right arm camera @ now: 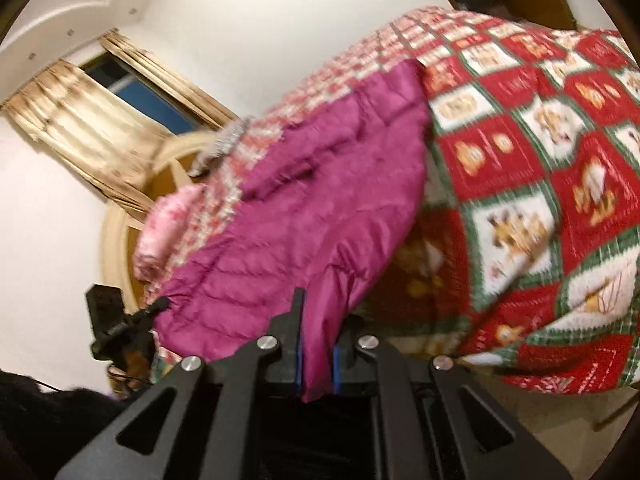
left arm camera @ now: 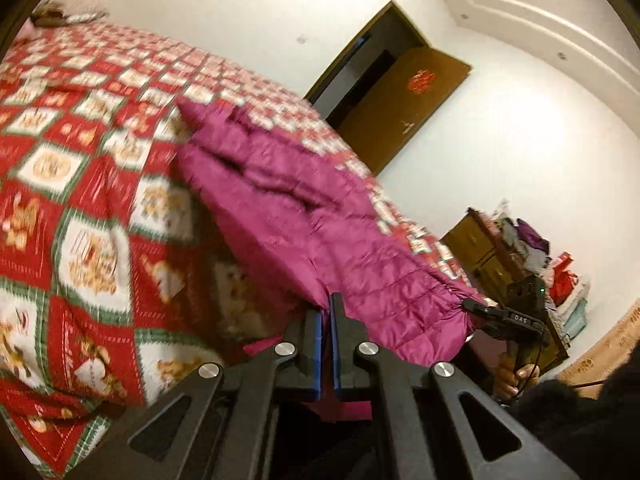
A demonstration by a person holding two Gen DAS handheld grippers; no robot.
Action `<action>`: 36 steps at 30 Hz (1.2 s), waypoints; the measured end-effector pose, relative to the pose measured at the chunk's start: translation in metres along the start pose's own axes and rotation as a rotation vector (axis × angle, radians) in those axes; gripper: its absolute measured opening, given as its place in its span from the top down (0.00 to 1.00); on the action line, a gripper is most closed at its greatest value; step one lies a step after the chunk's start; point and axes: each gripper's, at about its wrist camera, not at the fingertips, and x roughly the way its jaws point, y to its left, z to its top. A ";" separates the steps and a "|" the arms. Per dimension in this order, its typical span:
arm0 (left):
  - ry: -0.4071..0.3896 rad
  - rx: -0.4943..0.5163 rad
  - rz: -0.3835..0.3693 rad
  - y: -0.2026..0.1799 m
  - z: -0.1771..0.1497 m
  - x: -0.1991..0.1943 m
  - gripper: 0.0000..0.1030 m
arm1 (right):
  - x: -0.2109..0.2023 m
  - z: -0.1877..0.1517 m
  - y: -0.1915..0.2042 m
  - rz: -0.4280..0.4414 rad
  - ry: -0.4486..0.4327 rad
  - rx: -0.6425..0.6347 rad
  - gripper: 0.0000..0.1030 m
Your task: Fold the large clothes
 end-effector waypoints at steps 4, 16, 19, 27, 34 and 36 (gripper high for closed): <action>-0.044 0.016 -0.065 -0.014 0.011 -0.016 0.98 | -0.012 0.005 0.029 0.040 -0.033 -0.053 0.88; -0.209 0.008 -0.094 -0.015 0.108 -0.032 0.98 | -0.051 0.075 0.057 0.081 -0.240 -0.074 0.88; -0.204 0.004 -0.029 -0.001 0.146 -0.003 0.98 | -0.036 0.117 0.052 0.043 -0.259 -0.060 0.88; -0.139 -0.056 0.175 0.048 0.227 0.108 0.98 | 0.060 0.233 0.022 -0.095 -0.234 -0.019 0.88; 0.002 -0.142 0.385 0.123 0.240 0.204 0.98 | 0.174 0.273 -0.042 -0.293 -0.158 0.038 0.88; 0.028 -0.167 0.423 0.141 0.237 0.219 0.97 | 0.201 0.271 -0.056 -0.344 -0.130 0.030 0.88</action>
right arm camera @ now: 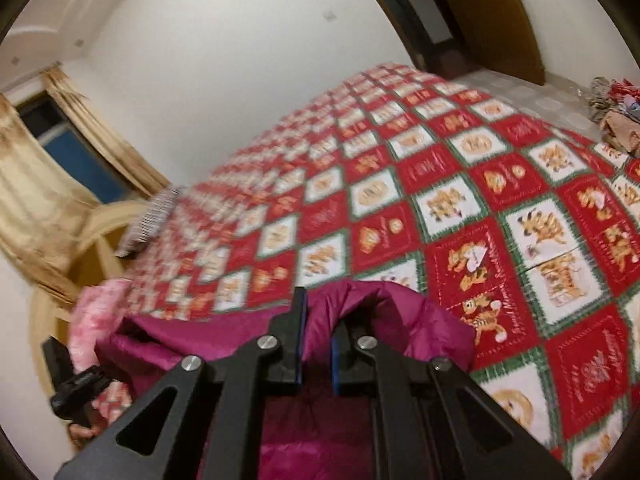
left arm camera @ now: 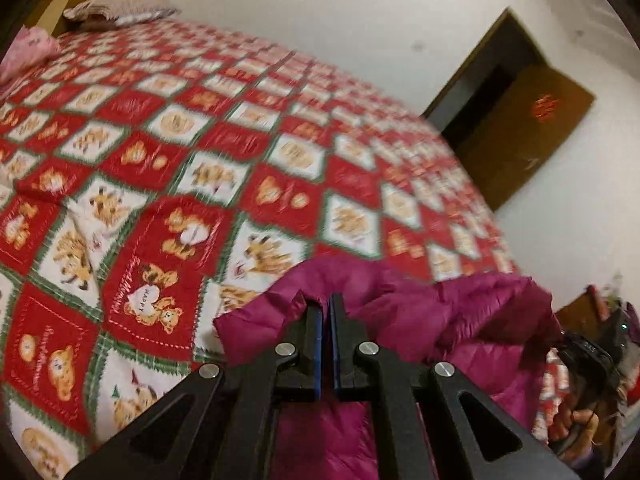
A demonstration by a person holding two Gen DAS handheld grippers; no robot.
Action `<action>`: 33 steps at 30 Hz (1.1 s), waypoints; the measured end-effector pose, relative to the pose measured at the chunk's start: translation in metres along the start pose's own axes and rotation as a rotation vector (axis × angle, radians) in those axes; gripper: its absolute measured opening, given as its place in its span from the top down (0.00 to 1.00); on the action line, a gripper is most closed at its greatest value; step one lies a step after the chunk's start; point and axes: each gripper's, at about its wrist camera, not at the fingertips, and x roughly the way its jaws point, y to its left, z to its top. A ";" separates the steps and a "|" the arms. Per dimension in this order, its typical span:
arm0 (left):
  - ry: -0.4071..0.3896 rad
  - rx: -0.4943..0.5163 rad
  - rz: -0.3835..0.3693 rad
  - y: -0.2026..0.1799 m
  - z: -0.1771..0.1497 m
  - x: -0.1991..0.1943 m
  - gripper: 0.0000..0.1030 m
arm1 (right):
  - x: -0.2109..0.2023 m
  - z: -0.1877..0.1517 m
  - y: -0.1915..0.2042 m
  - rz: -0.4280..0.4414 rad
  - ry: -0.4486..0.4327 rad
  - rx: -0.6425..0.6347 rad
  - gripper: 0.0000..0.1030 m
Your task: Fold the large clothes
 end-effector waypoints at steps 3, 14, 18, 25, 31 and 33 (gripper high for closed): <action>0.048 -0.070 0.004 0.017 -0.003 0.024 0.97 | 0.029 -0.008 -0.007 -0.060 0.015 -0.013 0.85; 0.081 -0.424 -0.406 0.080 0.017 0.005 0.83 | 0.045 -0.010 -0.053 0.090 0.041 0.190 0.41; -0.027 -0.338 -0.303 0.076 0.032 -0.043 0.30 | 0.004 -0.003 -0.048 0.121 -0.058 0.207 0.11; -0.183 -0.027 0.015 0.009 0.035 -0.095 0.22 | -0.054 -0.001 0.016 0.021 -0.092 -0.064 0.26; -0.176 0.290 0.154 -0.092 0.000 -0.028 0.22 | -0.016 -0.012 0.088 -0.161 -0.095 -0.352 0.26; -0.171 0.336 0.196 -0.102 -0.006 -0.002 0.22 | 0.010 -0.012 0.093 -0.185 -0.072 -0.347 0.26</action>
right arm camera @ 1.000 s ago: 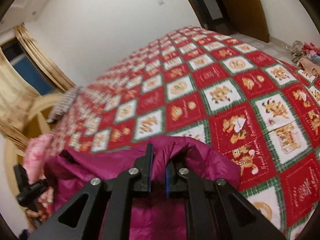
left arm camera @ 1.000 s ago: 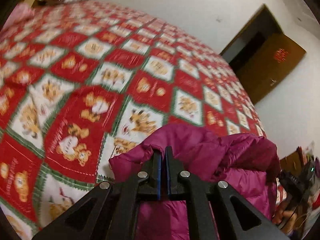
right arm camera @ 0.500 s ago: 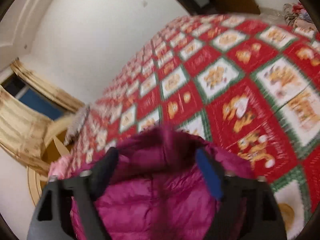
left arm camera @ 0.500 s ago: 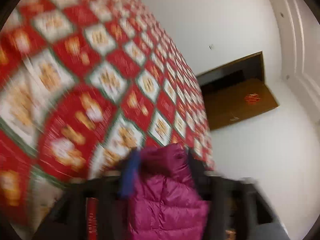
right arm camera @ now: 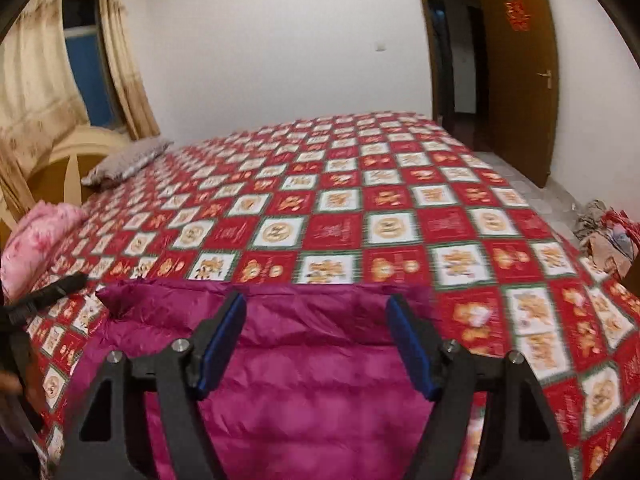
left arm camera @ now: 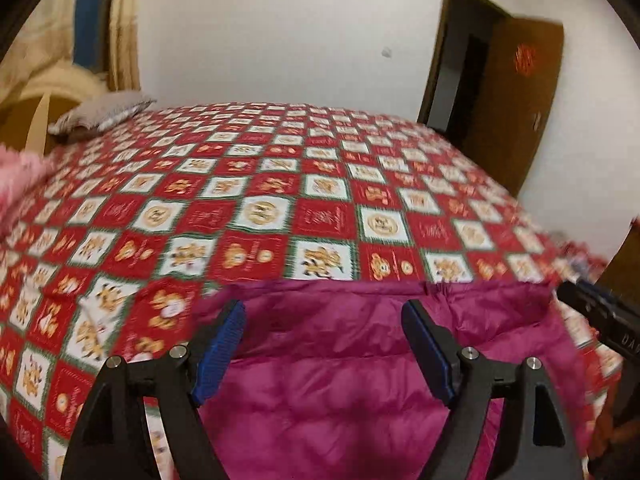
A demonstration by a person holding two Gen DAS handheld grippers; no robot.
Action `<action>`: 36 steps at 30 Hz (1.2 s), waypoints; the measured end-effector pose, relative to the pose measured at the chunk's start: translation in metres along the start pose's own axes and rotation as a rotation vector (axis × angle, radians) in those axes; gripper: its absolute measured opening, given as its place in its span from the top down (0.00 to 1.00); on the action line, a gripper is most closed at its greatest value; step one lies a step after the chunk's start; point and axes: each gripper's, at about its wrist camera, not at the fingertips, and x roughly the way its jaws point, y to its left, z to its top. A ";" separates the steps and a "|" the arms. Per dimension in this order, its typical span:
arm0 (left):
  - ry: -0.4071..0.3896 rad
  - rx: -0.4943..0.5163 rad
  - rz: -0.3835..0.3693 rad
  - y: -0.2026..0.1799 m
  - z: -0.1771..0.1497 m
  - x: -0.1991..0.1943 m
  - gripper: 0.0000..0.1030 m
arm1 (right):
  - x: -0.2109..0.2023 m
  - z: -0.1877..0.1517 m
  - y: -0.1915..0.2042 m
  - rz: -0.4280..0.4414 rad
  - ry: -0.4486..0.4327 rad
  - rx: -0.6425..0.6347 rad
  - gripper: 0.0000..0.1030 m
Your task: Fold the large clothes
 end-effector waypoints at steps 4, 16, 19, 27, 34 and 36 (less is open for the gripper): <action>0.034 0.102 0.103 -0.022 -0.008 0.043 0.22 | 0.042 -0.004 0.006 -0.053 0.045 0.013 0.27; 0.091 0.077 0.151 -0.023 -0.030 0.097 0.21 | 0.103 -0.036 -0.008 -0.075 0.114 0.041 0.29; 0.099 0.068 0.148 -0.022 -0.032 0.104 0.20 | 0.107 -0.037 -0.006 -0.086 0.120 0.032 0.29; 0.124 0.076 0.166 -0.024 -0.036 0.114 0.19 | 0.114 -0.035 -0.004 -0.098 0.145 0.024 0.29; 0.126 0.075 0.163 -0.023 -0.036 0.115 0.19 | 0.075 -0.017 -0.039 -0.206 0.080 0.018 0.39; 0.125 0.074 0.161 -0.023 -0.036 0.115 0.19 | 0.074 -0.018 -0.056 -0.254 0.088 0.020 0.39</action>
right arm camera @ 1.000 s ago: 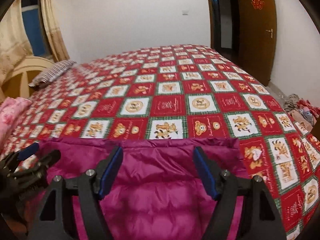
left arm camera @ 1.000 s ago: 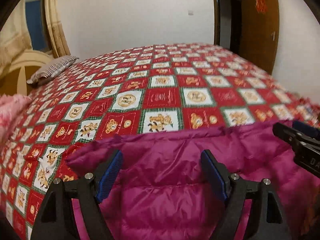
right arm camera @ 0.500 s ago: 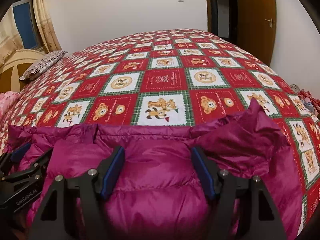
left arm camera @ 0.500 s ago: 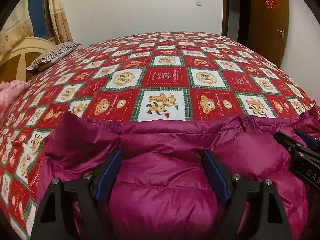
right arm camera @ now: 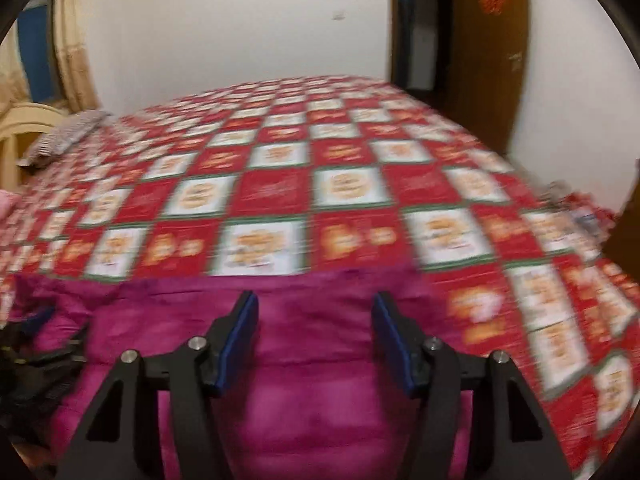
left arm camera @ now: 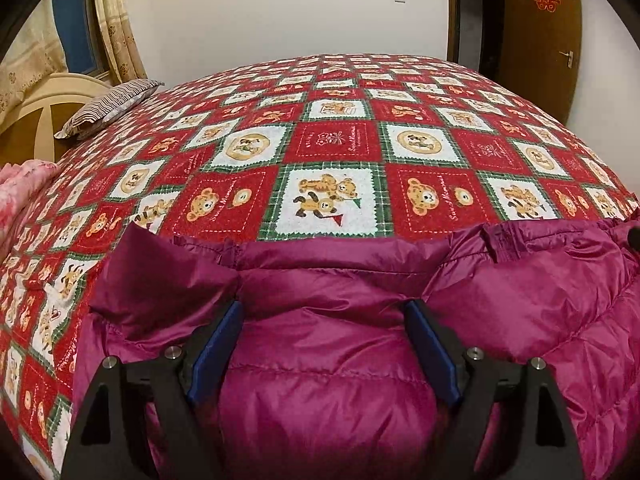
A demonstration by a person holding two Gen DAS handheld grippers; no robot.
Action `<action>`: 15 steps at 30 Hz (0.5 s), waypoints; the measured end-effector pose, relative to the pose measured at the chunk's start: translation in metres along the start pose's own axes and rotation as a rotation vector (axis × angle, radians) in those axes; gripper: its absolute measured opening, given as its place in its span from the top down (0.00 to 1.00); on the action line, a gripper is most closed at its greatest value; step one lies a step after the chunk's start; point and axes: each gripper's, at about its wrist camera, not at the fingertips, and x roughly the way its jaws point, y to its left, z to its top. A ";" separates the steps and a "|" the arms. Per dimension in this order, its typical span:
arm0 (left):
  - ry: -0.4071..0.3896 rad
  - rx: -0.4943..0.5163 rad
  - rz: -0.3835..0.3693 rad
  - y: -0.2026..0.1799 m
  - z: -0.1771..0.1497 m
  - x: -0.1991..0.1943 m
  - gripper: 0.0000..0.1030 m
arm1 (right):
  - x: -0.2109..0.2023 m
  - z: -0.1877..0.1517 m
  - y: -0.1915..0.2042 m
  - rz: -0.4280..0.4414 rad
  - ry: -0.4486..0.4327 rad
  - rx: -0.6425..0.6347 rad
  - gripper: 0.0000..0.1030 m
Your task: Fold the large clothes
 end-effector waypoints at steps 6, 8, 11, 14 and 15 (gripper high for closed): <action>0.000 -0.008 -0.013 0.002 0.000 0.001 0.19 | 0.038 -0.019 -0.037 0.058 0.086 0.127 0.38; 0.005 -0.022 -0.042 0.006 0.002 0.000 0.19 | 0.044 -0.020 -0.042 0.083 0.097 0.150 0.37; -0.013 -0.061 -0.126 0.024 0.010 -0.013 0.19 | 0.044 -0.020 -0.036 0.068 0.095 0.129 0.36; -0.096 -0.133 -0.046 0.057 0.024 -0.030 0.19 | 0.044 -0.021 -0.038 0.076 0.088 0.137 0.36; -0.094 -0.158 -0.021 0.068 0.027 -0.028 0.19 | 0.044 -0.021 -0.039 0.082 0.086 0.142 0.36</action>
